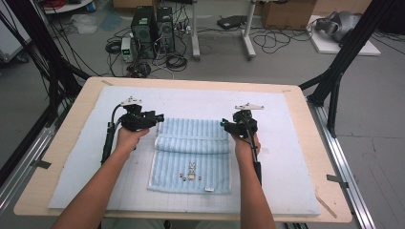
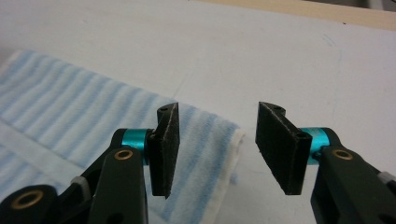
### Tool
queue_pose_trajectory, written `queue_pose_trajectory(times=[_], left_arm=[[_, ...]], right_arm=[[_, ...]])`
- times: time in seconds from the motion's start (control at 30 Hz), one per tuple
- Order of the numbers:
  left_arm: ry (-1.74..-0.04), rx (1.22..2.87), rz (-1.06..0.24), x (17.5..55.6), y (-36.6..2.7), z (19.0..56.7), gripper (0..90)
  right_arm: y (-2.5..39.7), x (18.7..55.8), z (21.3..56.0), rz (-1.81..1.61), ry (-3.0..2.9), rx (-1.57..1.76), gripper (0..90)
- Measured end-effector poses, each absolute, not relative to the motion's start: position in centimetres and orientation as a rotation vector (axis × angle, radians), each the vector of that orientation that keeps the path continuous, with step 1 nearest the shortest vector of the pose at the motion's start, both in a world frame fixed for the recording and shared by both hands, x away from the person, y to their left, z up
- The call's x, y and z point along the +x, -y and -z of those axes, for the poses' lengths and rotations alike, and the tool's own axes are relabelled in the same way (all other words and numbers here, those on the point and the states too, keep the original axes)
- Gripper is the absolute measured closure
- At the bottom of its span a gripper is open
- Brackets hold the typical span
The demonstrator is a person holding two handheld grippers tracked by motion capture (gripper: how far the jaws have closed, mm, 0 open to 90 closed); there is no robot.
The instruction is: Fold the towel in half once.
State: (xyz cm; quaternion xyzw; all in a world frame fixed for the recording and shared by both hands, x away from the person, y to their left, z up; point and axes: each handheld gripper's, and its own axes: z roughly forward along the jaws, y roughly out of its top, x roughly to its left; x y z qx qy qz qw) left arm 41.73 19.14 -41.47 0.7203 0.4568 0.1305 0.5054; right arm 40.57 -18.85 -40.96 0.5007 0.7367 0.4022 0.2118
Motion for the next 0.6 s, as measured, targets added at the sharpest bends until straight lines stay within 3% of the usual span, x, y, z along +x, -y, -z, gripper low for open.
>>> queue_pose_trajectory(times=[0.37,0.6], left_arm=[[-1.008,1.800,-0.254,38.8,-19.4,41.9,47.0],[-1.036,1.875,-0.236,38.9,-18.0,43.5,48.9]], right_arm=[[18.6,37.7,39.9,-1.181,-2.164,1.260,53.0],[19.1,37.2,41.8,-1.126,-2.223,1.315,55.5]])
